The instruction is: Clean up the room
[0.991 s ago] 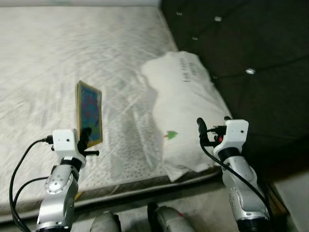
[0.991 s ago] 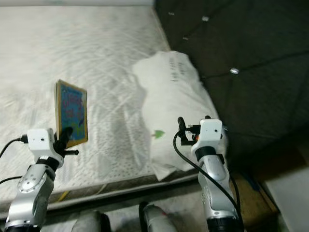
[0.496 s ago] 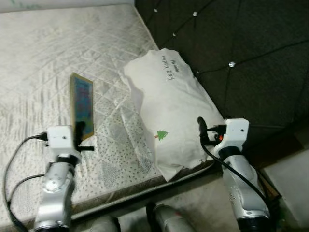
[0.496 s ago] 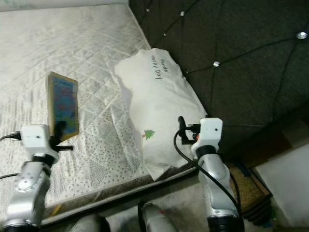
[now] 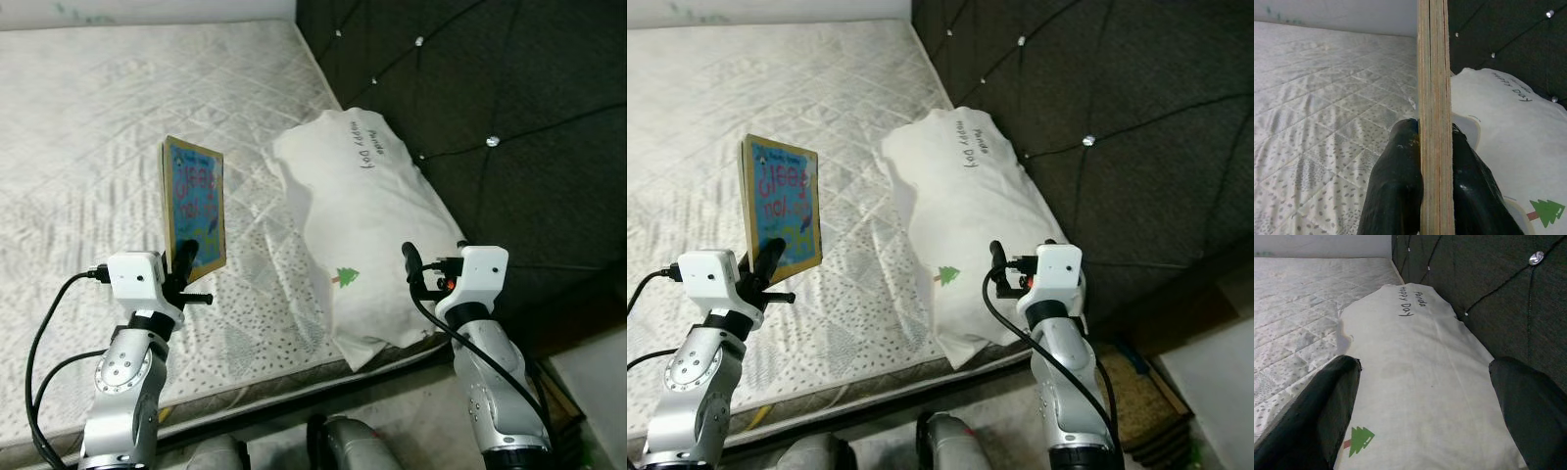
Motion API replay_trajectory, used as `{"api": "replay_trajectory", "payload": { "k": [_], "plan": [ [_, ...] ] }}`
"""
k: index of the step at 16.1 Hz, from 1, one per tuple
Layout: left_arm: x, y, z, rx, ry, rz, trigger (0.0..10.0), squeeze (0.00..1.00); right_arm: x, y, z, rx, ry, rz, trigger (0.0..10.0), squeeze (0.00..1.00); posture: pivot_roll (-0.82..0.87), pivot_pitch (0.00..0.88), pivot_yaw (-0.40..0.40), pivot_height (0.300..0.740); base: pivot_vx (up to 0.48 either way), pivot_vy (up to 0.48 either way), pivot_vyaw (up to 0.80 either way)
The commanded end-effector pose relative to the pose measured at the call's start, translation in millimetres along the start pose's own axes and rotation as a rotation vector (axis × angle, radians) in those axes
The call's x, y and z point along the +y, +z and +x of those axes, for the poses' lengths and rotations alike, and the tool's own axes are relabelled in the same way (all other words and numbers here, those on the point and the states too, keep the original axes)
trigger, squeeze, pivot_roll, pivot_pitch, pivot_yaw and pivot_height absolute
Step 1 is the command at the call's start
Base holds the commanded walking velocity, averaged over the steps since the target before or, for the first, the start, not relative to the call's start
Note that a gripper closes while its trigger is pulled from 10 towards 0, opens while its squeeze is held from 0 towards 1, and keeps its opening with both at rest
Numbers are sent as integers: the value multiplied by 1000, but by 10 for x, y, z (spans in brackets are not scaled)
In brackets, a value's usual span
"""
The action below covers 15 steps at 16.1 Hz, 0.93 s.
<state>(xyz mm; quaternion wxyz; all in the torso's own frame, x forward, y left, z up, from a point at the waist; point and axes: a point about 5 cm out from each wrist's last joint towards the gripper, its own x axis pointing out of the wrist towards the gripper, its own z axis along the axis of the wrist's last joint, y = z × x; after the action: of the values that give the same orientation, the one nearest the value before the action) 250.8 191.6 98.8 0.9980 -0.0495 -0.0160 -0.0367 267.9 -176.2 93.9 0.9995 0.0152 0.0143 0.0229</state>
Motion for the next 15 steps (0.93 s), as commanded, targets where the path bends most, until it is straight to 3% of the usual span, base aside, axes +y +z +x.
{"api": "replay_trajectory", "payload": {
  "k": [1,11,15],
  "plan": [
    [-40,62,18,-27,-19,-5,10000,0,-69,2,-21,4,-29,6,10000,0,22,148,-75,740,0,0,0],
    [-36,60,47,-16,-13,-22,10000,0,-60,8,-17,6,-21,14,10000,0,18,149,-77,636,0,0,0],
    [-37,61,61,-17,-2,-21,10000,0,-59,7,-14,8,-16,7,10000,0,17,149,-79,631,0,0,0]
  ]
}}
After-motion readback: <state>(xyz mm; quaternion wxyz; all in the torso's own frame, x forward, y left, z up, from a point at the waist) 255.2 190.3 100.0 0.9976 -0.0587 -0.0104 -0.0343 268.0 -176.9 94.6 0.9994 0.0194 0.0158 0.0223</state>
